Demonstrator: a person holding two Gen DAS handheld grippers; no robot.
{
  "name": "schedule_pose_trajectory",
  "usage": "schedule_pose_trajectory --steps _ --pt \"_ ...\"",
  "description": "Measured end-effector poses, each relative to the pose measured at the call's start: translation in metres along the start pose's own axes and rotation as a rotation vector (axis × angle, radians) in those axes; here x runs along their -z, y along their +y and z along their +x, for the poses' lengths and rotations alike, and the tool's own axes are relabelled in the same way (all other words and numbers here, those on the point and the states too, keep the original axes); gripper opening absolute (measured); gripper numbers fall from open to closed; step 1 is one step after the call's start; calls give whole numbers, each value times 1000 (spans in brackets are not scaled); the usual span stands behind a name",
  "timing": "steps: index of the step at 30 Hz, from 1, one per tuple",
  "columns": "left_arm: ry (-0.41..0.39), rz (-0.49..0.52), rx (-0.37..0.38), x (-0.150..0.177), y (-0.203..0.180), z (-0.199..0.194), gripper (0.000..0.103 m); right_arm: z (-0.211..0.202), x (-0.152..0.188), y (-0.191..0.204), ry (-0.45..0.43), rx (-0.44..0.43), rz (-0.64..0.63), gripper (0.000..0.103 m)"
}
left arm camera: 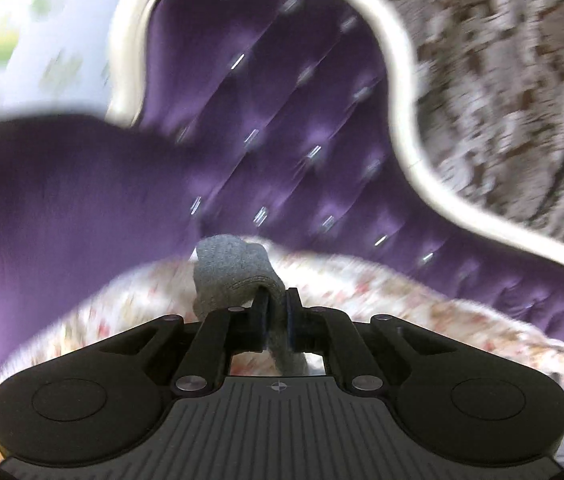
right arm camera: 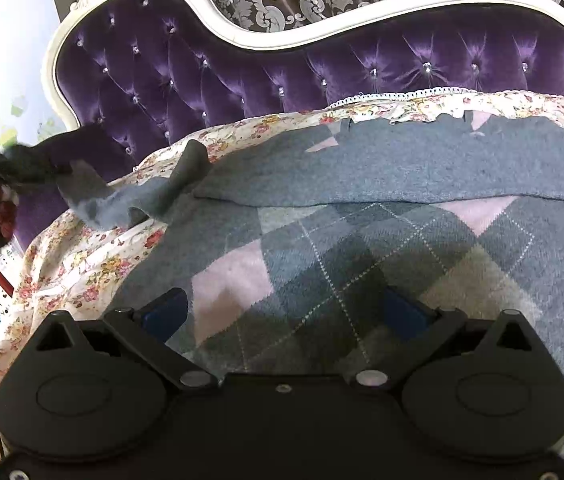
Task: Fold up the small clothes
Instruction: 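Carry the sleeve across the sweater body with the left gripper and open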
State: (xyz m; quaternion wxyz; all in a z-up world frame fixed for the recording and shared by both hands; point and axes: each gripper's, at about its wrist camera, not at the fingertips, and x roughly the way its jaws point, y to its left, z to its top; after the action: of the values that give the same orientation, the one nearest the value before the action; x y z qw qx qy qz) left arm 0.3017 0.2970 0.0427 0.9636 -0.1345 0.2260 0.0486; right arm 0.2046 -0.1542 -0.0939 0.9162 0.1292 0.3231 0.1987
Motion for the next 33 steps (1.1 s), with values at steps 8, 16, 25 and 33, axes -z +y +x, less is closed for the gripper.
schedule_pose_trajectory --steps 8,16,25,33 --pt "-109 134 147 -48 -95 -55 8 -3 -3 -7 -5 -36 48 103" --pt "-137 262 338 -42 -213 -69 8 -32 -9 -16 -56 -64 90 103" --pt "33 362 532 53 -341 -16 8 -79 -2 -47 -113 -21 139 103" --pt "255 402 639 142 -389 23 40 -89 5 -76 -113 23 208 103"
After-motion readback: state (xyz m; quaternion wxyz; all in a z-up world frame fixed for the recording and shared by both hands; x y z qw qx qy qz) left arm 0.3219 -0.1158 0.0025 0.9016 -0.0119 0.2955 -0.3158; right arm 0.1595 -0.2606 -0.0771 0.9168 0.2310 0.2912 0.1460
